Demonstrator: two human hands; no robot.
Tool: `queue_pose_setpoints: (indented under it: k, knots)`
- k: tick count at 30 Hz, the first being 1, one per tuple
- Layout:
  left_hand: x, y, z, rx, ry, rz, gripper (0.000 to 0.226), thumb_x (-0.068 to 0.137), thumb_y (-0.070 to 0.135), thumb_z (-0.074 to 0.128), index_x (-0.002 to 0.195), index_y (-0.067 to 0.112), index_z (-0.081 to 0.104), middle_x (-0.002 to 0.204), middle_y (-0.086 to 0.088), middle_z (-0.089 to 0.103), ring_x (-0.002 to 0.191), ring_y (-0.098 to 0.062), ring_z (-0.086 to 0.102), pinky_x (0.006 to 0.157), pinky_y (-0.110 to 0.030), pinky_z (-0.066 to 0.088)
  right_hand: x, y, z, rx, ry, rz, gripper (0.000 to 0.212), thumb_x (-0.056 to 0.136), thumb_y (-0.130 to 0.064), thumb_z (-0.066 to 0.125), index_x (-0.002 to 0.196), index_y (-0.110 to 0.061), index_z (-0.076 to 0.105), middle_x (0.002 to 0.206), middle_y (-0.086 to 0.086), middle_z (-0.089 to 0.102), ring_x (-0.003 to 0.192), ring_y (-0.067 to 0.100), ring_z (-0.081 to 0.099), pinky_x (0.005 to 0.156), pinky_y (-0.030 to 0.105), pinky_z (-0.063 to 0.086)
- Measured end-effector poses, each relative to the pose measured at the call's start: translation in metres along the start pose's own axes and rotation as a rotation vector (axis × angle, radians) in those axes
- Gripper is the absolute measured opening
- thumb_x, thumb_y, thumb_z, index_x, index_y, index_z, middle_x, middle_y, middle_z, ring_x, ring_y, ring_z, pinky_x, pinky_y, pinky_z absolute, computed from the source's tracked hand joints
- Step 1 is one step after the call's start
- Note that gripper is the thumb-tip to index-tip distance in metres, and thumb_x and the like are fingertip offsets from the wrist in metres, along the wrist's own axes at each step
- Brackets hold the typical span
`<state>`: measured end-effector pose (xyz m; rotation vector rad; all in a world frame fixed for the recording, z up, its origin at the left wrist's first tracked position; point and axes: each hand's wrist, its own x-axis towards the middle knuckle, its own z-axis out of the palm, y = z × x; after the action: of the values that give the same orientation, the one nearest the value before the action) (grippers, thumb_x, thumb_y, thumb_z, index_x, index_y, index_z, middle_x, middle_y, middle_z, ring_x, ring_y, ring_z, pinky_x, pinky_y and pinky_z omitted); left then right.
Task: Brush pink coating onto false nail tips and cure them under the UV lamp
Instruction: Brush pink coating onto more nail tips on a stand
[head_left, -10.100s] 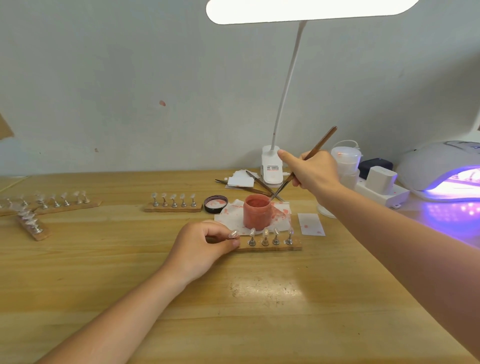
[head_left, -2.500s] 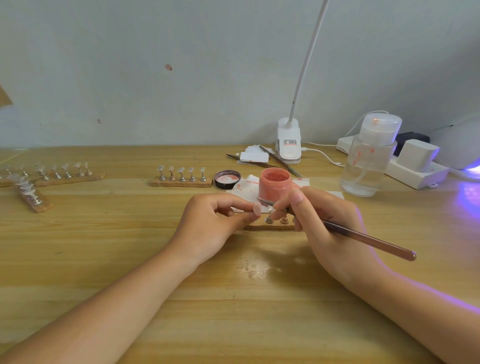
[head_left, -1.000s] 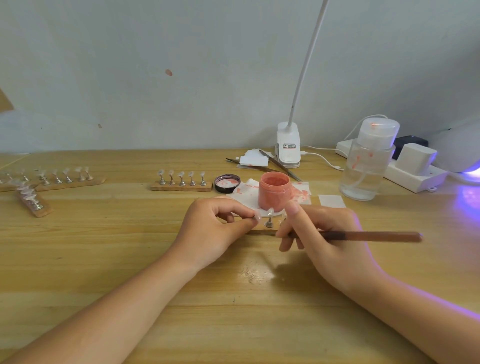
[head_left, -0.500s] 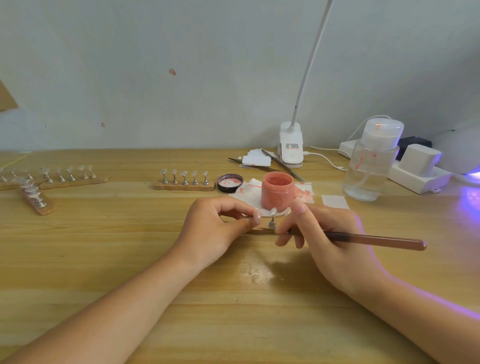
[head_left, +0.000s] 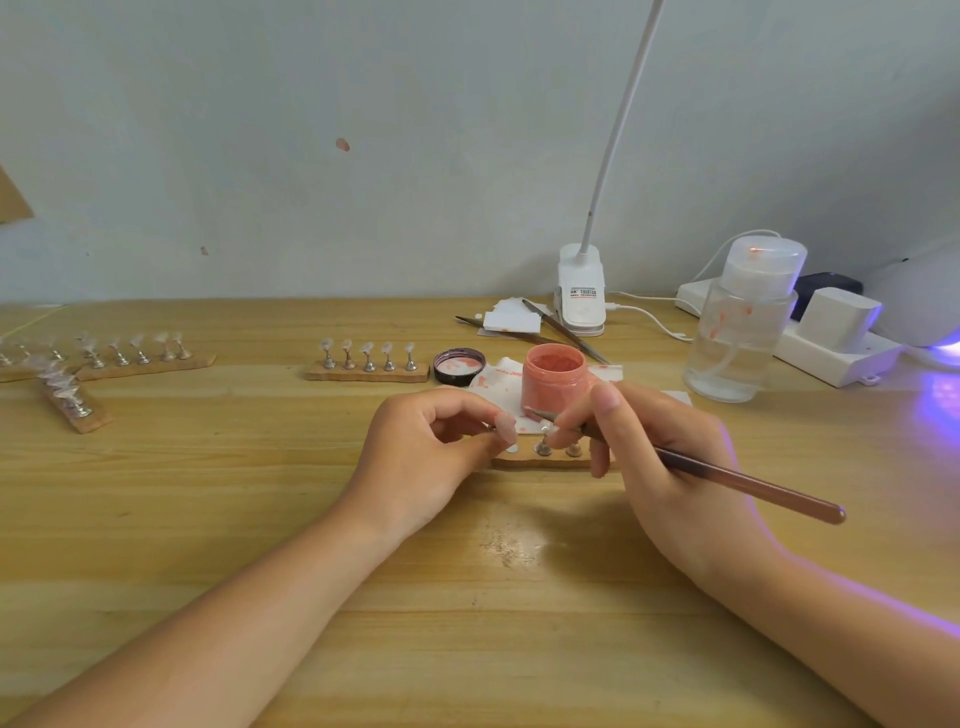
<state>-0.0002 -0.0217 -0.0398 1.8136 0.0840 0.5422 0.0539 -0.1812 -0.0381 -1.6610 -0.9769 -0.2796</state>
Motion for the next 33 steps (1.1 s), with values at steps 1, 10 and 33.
queue_pose_setpoints:
  k: [1,10,33]
  knots:
    - [0.000,0.000,0.000,-0.011,0.001,-0.001,0.018,0.071,-0.001,0.072,0.064,0.015,0.069,0.063,0.006,0.068,0.060,-0.003,0.061,0.064,-0.015,0.049,0.000,0.000,0.000,0.012,0.000,0.003,0.031,0.093,-0.031,0.042,0.070,-0.024,0.062,0.066,-0.011,0.064,0.062,0.003,0.055,0.061,0.014,0.040]
    - [0.000,0.000,0.000,-0.016,-0.014,0.015,0.025,0.070,-0.008,0.069,0.060,0.015,0.068,0.069,0.005,0.069,0.067,-0.006,0.064,0.071,-0.020,0.053,0.000,-0.004,0.001,-0.094,-0.110,-0.067,0.033,0.090,-0.039,0.037,0.075,-0.027,0.065,0.063,-0.033,0.054,0.066,-0.010,0.055,0.061,0.004,0.036]
    - [0.000,0.005,0.000,-0.001,0.004,-0.051,0.022,0.072,-0.001,0.071,0.059,0.017,0.070,0.075,0.009,0.072,0.068,-0.002,0.066,0.062,-0.005,0.045,0.076,0.014,-0.035,0.069,0.160,0.212,0.034,0.084,-0.031,0.064,0.065,-0.014,0.042,0.056,0.005,0.068,0.037,0.006,0.046,0.042,0.012,0.036]
